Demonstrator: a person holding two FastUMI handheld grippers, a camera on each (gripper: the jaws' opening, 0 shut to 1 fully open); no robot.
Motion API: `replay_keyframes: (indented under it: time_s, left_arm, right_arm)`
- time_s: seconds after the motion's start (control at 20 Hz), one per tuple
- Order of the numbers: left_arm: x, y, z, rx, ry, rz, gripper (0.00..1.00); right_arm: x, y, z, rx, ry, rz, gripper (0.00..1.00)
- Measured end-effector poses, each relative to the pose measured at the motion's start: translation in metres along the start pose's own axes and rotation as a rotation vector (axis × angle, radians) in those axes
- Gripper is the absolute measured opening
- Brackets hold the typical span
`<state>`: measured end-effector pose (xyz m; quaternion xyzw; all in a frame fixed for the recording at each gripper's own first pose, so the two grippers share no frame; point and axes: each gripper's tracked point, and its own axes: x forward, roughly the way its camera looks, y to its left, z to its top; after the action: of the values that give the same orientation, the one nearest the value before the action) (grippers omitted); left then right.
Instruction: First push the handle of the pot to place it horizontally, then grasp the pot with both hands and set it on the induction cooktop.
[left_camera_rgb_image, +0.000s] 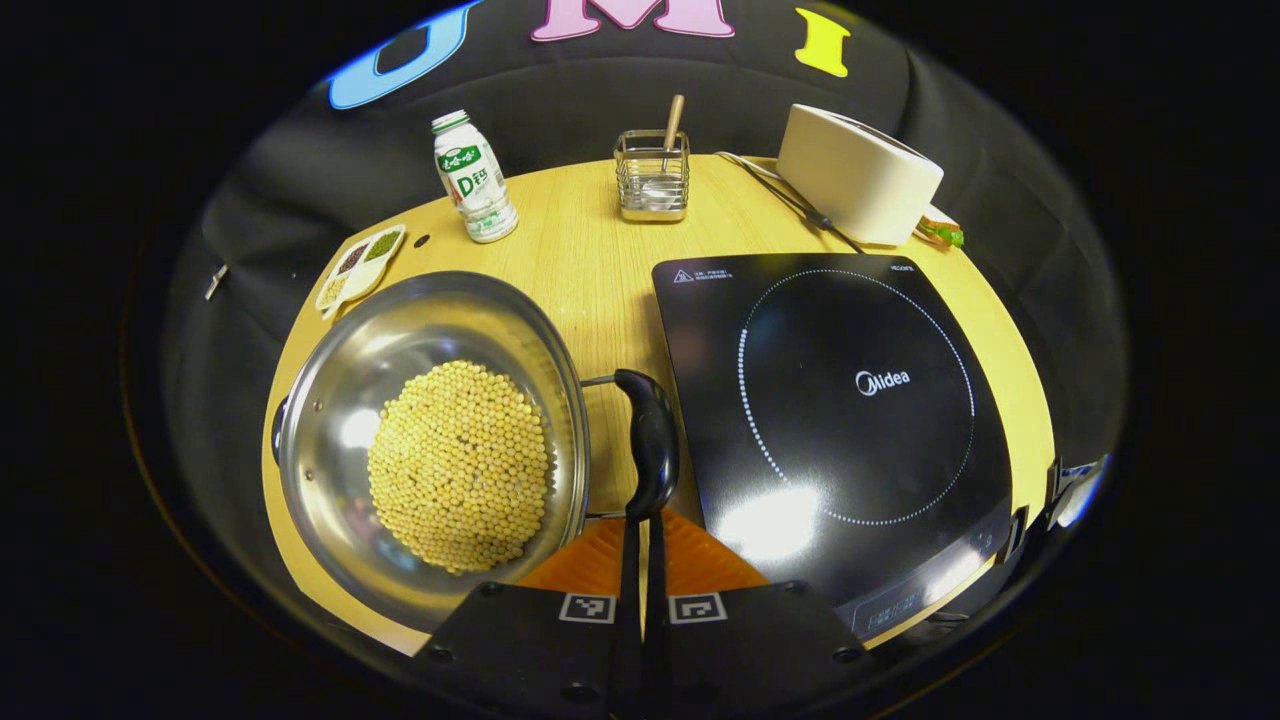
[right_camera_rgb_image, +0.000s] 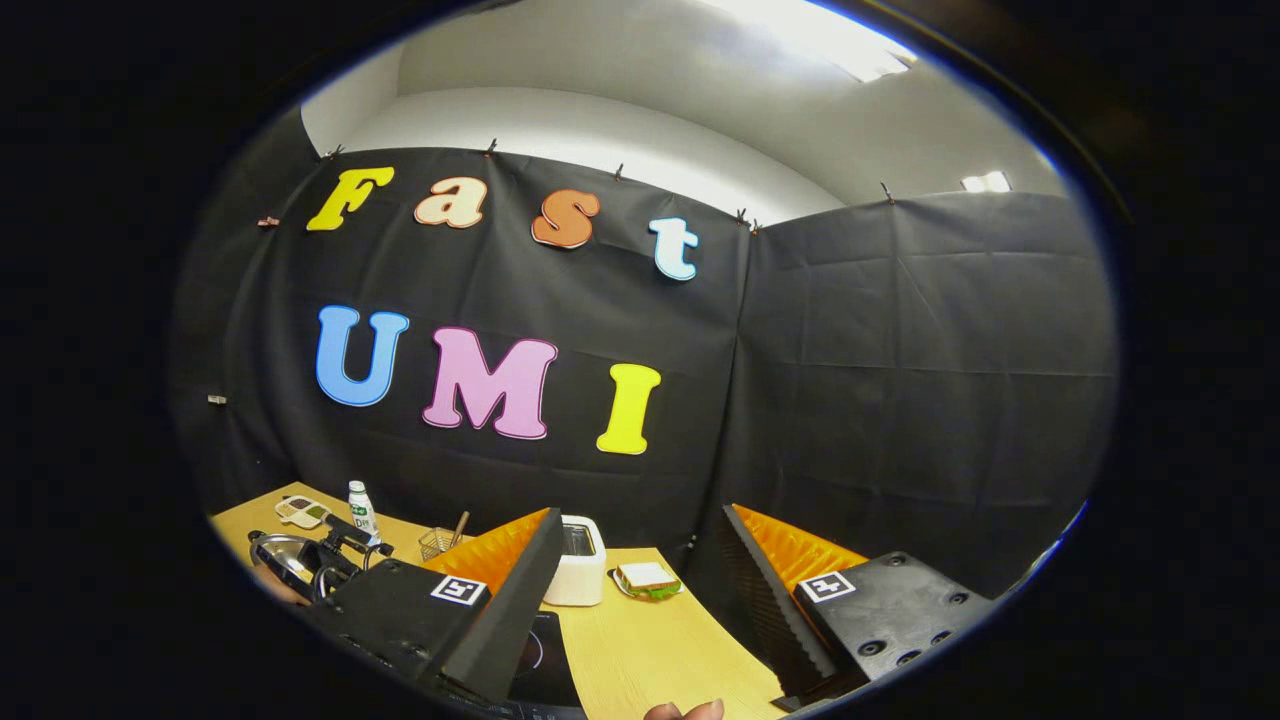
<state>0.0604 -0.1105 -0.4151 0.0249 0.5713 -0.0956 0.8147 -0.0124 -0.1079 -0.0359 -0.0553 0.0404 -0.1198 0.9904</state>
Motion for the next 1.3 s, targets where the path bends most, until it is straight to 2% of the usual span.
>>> replay_keyframes:
  time_s: [0.1, 0.3, 0.45, 0.55, 0.65, 0.8, 0.9, 1.1, 1.3]
  left_arm:
    - [-0.003, -0.003, 0.003, 0.0, -0.022, -0.007, 0.05]
    - [-0.024, -0.014, 0.006, 0.001, -0.109, -0.069, 0.05]
    - [-0.054, -0.017, 0.013, 0.053, -0.21, -0.101, 0.05]
    - [-0.075, -0.016, 0.015, 0.041, -0.273, -0.131, 0.06]
    - [-0.097, -0.007, 0.019, 0.006, -0.334, -0.154, 0.14]
    - [-0.126, 0.029, 0.02, -0.031, -0.415, -0.127, 0.68]
    - [-0.138, 0.056, 0.016, -0.073, -0.449, -0.098, 0.81]
    - [-0.148, 0.129, 0.002, -0.138, -0.486, 0.001, 0.89]
    - [-0.141, 0.189, -0.024, -0.199, -0.454, 0.041, 0.89]
  right_arm:
    - [-0.001, 0.004, -0.001, -0.008, 0.003, 0.003, 0.97]
    - [-0.001, 0.016, -0.005, -0.016, 0.016, 0.024, 0.97]
    - [0.002, 0.035, -0.008, -0.026, 0.026, 0.063, 0.97]
    - [0.002, 0.051, -0.012, -0.02, 0.041, 0.097, 0.97]
    - [0.002, 0.07, -0.015, -0.021, 0.051, 0.138, 0.97]
    - [0.002, 0.104, -0.023, -0.035, 0.062, 0.217, 0.98]
    - [0.001, 0.132, -0.032, -0.019, 0.082, 0.273, 0.98]
    - [0.0, 0.186, -0.061, -0.005, 0.164, 0.374, 0.98]
    - [-0.003, 0.238, -0.082, 0.013, 0.227, 0.46, 0.98]
